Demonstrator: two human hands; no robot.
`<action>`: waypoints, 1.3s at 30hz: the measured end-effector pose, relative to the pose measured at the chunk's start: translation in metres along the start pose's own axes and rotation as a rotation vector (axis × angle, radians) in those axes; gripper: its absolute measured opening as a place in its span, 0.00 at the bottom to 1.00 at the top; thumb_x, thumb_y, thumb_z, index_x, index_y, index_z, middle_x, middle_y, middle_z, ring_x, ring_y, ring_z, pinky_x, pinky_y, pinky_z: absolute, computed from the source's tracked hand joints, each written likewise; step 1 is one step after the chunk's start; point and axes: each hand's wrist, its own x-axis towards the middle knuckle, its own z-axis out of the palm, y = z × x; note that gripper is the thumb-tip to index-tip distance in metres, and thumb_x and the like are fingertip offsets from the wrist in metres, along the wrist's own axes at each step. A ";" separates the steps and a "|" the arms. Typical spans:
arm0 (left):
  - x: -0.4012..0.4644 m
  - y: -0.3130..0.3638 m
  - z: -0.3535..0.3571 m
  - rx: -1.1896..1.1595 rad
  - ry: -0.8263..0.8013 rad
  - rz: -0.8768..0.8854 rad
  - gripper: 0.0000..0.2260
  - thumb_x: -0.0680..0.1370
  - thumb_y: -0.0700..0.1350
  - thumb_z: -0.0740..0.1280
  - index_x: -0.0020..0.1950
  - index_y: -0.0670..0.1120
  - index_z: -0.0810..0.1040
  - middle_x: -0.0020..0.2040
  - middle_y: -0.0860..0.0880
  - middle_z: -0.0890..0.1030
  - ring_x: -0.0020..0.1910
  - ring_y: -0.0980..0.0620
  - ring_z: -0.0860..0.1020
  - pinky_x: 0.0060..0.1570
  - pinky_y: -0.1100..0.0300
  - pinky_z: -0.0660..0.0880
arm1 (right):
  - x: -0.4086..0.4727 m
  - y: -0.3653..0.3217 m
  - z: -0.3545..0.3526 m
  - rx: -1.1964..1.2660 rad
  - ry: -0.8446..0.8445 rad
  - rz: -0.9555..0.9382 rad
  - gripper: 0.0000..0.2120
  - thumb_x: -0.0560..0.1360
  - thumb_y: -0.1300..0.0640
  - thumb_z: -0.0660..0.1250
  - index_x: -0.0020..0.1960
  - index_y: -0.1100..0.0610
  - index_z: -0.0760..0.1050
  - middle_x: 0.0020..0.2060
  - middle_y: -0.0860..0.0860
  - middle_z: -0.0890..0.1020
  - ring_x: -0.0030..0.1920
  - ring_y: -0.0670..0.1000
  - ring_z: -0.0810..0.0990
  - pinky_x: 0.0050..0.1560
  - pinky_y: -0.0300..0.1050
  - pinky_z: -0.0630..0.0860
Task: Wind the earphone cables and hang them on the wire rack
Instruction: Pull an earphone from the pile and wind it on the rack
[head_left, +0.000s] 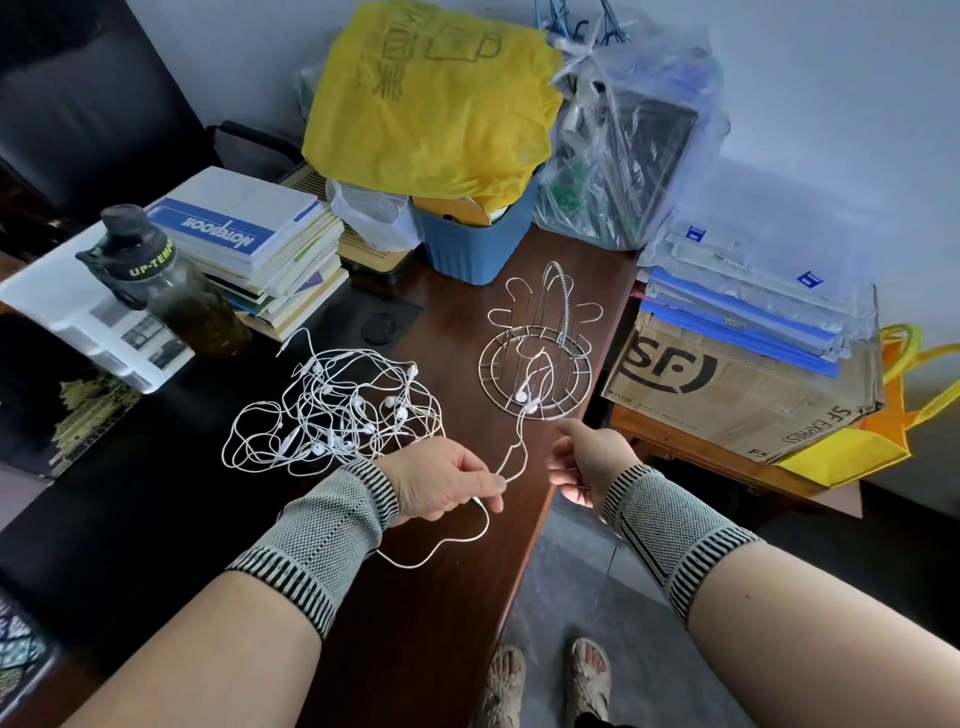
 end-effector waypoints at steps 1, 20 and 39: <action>0.000 0.000 0.002 0.016 -0.015 -0.005 0.12 0.80 0.46 0.66 0.39 0.43 0.81 0.22 0.55 0.61 0.20 0.58 0.55 0.23 0.63 0.51 | -0.002 0.000 0.001 -0.013 -0.037 0.022 0.17 0.78 0.47 0.61 0.37 0.58 0.71 0.29 0.53 0.74 0.27 0.50 0.70 0.31 0.37 0.61; -0.007 -0.011 -0.008 0.336 0.049 -0.062 0.12 0.78 0.51 0.68 0.36 0.51 0.83 0.20 0.57 0.63 0.21 0.57 0.60 0.23 0.66 0.60 | -0.009 -0.065 0.010 0.054 0.017 -0.143 0.11 0.76 0.70 0.61 0.35 0.64 0.71 0.29 0.55 0.74 0.24 0.47 0.70 0.26 0.38 0.71; 0.004 -0.016 -0.023 0.170 0.201 0.017 0.12 0.78 0.52 0.67 0.38 0.50 0.84 0.23 0.54 0.63 0.23 0.55 0.60 0.25 0.64 0.59 | 0.002 -0.074 0.035 -0.960 0.404 -0.717 0.13 0.76 0.55 0.61 0.36 0.57 0.78 0.29 0.51 0.79 0.35 0.54 0.79 0.37 0.41 0.73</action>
